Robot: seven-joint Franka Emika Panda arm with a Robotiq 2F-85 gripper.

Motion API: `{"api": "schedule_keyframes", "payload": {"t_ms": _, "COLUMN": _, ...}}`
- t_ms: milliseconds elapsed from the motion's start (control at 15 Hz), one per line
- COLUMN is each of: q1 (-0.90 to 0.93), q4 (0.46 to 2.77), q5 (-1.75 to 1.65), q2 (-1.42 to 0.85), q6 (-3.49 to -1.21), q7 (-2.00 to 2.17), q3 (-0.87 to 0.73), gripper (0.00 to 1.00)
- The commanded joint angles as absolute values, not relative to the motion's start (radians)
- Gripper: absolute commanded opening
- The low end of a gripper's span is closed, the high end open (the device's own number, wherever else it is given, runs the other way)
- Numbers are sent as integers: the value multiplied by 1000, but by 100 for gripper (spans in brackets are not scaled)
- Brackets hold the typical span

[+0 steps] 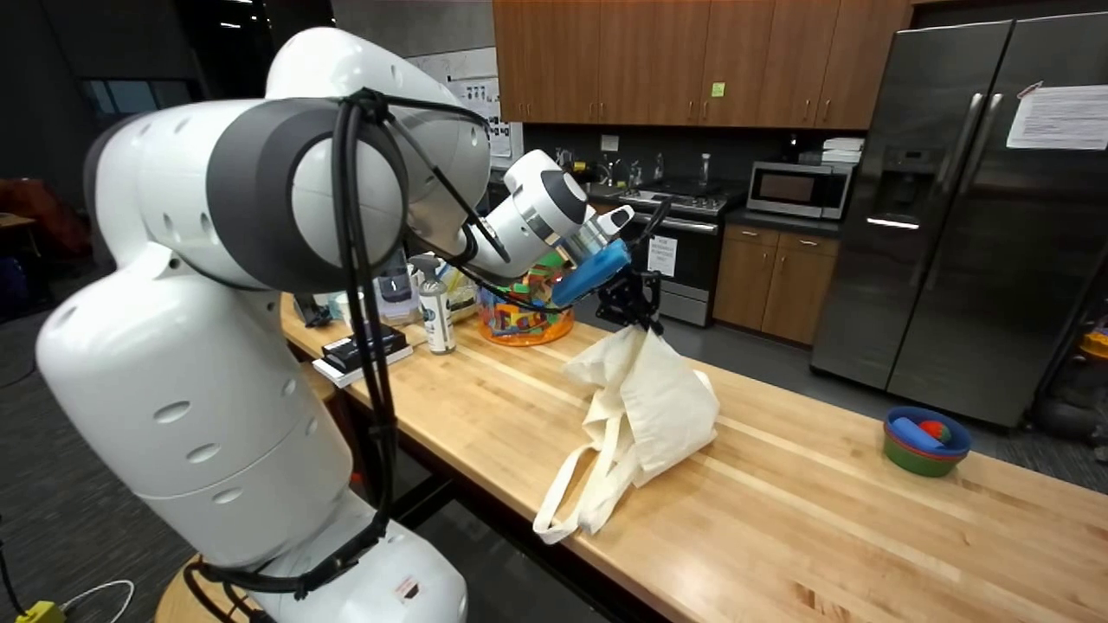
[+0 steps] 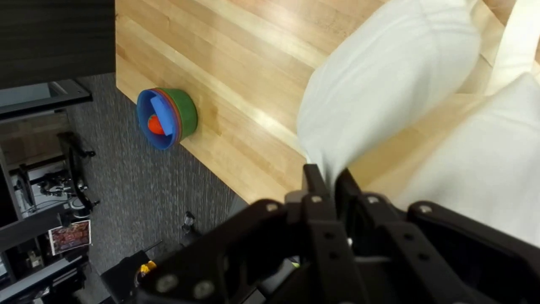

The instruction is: Wipe the table using the shopping bag

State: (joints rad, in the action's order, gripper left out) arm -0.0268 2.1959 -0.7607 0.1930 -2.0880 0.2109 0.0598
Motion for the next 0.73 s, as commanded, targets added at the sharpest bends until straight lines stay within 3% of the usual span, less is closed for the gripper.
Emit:
{"api": "schedule_keyframes", "payload": {"t_ms": 0, "q1": -19, "q4": 2196, "q5": -761, "q2": 192, "q6": -2085, "q7": 211, "q3": 53, "gripper": 18}}
{"api": "schedule_keyframes", "payload": {"t_ms": 67, "q1": -19, "q4": 2196, "q5": -761, "q2": 190, "q6": -2086, "q7": 211, "q3": 53, "gripper": 26}}
{"api": "schedule_keyframes", "payload": {"t_ms": 133, "q1": -19, "q4": 2196, "q5": -761, "q2": 189, "q6": -2086, "q7": 211, "q3": 53, "gripper": 28}}
{"api": "schedule_keyframes", "payload": {"t_ms": 667, "q1": -19, "q4": 2196, "q5": -761, "q2": 189, "q6": -2086, "q7": 211, "q3": 53, "gripper": 28}}
